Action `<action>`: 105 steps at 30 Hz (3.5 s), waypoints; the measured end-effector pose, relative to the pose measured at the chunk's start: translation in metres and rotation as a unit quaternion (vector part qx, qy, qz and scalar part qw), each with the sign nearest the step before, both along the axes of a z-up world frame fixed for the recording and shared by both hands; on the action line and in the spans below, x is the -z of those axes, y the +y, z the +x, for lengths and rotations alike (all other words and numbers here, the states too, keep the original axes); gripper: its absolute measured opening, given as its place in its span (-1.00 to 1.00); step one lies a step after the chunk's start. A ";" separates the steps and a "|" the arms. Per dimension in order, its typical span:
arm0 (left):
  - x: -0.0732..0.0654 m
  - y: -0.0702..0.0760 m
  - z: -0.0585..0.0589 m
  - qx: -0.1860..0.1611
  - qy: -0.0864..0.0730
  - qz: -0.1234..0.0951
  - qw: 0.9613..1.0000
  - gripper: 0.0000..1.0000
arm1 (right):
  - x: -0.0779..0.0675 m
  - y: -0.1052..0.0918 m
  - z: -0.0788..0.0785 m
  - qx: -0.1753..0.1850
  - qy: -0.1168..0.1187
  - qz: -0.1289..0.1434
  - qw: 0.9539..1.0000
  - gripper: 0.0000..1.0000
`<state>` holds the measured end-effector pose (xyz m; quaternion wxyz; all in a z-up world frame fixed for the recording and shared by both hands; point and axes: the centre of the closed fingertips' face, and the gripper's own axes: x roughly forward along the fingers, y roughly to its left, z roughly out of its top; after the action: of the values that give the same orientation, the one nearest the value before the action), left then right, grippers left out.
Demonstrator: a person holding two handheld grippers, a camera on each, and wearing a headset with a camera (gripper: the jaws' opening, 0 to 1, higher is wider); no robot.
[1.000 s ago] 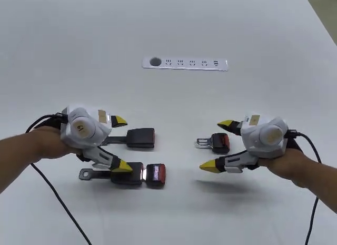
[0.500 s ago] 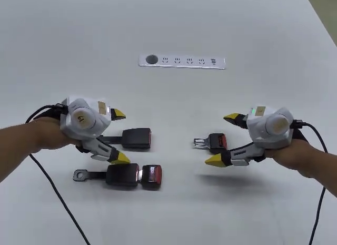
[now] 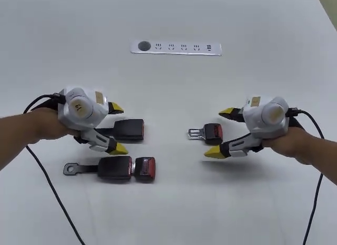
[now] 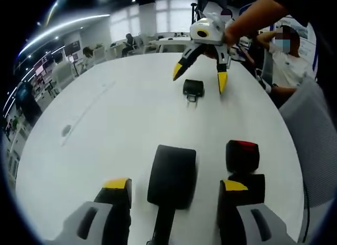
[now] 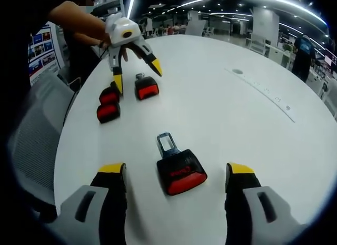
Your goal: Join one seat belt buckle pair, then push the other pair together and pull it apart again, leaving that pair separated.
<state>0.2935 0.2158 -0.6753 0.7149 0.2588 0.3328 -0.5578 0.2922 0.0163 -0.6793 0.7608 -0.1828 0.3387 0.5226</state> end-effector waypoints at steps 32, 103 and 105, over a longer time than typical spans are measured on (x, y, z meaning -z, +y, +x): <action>0.013 -0.007 0.001 0.088 0.012 0.003 0.996 -0.30 | 0.016 -0.007 0.007 -0.063 -0.007 -0.044 0.997 -0.30; 0.014 -0.004 0.008 0.068 0.028 0.031 0.997 -0.31 | 0.012 0.122 0.019 -0.094 -0.010 -0.005 0.996 -0.32; 0.015 -0.003 0.009 0.071 0.028 0.035 0.996 -0.32 | 0.011 0.123 0.019 -0.091 -0.008 -0.006 0.996 -0.33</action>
<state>0.3025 0.2123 -0.6899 0.6546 0.2907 0.3529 -0.6021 0.3107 0.1390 -0.6908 0.7114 -0.2221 0.3176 0.5863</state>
